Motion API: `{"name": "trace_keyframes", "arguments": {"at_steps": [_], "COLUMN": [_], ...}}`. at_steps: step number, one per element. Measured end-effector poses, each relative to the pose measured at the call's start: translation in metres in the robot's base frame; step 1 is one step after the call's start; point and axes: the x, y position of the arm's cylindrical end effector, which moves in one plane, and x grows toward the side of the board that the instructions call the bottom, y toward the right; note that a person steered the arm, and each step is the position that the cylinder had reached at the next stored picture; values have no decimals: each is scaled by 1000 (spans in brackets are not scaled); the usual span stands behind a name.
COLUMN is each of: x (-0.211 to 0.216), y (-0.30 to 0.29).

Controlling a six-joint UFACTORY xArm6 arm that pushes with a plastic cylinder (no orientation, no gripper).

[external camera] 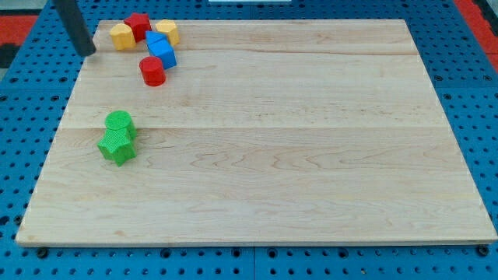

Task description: Push the yellow blocks to the right side

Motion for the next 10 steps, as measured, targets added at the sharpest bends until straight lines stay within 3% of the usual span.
{"name": "trace_keyframes", "arguments": {"at_steps": [2, 4, 5, 7, 8, 10], "x": [-24, -66, -56, -24, 5, -31], "y": [40, 35, 73, 35, 47, 125]}}
